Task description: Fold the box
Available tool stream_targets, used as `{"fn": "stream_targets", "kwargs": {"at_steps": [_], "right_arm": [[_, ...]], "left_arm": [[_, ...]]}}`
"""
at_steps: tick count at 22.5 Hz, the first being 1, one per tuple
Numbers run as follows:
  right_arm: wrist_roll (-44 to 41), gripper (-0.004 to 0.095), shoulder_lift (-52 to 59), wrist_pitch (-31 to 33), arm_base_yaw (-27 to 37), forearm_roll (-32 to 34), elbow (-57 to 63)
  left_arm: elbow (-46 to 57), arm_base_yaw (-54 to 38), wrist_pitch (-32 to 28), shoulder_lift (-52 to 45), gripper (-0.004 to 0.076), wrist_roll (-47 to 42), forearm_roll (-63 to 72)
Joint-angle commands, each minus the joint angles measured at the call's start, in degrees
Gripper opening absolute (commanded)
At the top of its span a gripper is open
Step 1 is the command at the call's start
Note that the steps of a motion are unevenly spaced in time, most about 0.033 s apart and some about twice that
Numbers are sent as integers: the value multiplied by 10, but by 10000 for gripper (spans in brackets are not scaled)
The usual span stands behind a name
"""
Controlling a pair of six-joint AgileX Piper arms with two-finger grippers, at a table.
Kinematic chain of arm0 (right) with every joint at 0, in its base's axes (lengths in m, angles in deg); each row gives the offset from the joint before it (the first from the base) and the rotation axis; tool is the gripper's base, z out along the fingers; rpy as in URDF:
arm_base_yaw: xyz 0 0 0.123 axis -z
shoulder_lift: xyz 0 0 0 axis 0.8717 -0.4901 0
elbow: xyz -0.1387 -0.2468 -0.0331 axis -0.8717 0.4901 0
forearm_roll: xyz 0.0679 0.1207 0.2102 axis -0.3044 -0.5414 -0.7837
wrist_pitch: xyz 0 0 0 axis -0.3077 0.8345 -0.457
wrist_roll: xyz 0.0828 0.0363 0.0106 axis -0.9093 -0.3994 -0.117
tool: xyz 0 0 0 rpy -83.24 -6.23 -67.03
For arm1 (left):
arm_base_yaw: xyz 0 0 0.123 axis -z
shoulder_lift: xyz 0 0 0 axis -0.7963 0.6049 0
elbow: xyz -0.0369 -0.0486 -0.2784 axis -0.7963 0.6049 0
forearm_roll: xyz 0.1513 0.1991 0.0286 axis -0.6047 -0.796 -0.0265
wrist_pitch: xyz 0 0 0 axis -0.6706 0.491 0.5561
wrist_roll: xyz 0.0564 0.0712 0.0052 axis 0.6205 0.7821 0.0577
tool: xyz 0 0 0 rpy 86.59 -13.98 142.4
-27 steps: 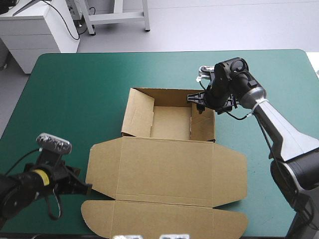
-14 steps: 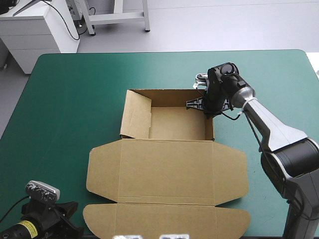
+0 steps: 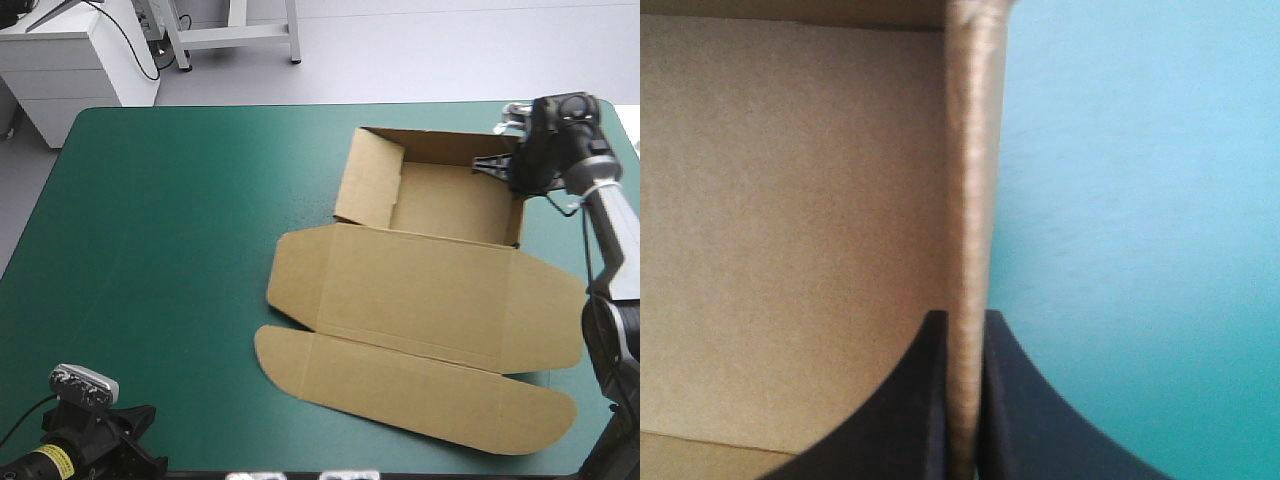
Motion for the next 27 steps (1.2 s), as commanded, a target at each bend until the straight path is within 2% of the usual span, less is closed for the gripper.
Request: {"fn": "stream_targets", "kwargs": {"at_steps": [1,5,9,11,12,14,15,25,27], "right_arm": [[32,-18,53,11,98,15,-21],[75,-18,61,11,245,15,-21],[81,-8,56,11,332,19,-20],[77,131,56,11,343,13,-20],[78,281,56,11,343,9,-20],[94,452,56,11,343,-15,-20],[102,479,56,11,343,-16,-20],[117,480,128,11,343,-37,-20],[128,454,154,11,343,-52,-14]], "left_arm": [[-14,4,-33,6,-8,0,19],[-14,4,-33,6,-8,0,25],[-14,4,-33,6,-8,0,25],[-14,4,-33,6,-8,0,25],[-14,4,-33,6,-8,0,25],[-14,4,-33,6,-8,0,25],[-14,4,-33,6,-8,0,25],[-14,4,-32,6,-8,0,25],[-14,4,-32,6,-8,0,25]]}}
